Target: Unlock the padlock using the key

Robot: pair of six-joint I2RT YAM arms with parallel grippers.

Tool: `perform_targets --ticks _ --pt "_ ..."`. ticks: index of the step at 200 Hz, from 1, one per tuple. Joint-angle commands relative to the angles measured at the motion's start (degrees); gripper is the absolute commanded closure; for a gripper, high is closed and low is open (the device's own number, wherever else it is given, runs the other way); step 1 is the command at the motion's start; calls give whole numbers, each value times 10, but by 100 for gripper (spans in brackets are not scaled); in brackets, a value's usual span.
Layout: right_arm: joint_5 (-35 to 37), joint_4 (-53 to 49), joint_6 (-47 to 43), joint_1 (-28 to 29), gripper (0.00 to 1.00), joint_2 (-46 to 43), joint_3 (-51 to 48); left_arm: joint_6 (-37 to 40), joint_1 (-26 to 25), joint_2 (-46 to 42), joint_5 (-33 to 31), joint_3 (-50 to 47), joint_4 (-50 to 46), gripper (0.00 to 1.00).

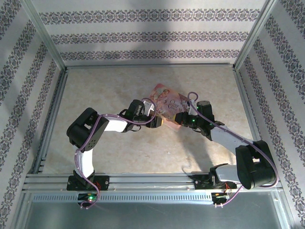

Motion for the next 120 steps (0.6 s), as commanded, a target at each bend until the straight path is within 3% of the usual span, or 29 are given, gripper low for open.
perform_targets --ticks 1,66,120 --pt "26 -69 -11 11 100 11 -7 -6 -17 10 13 16 37 48" --pt "30 -69 -10 19 100 20 2 -26 -21 13 0 13 57 52" --pt "30 -69 -10 24 100 25 10 -50 -23 14 -22 9 74 62"
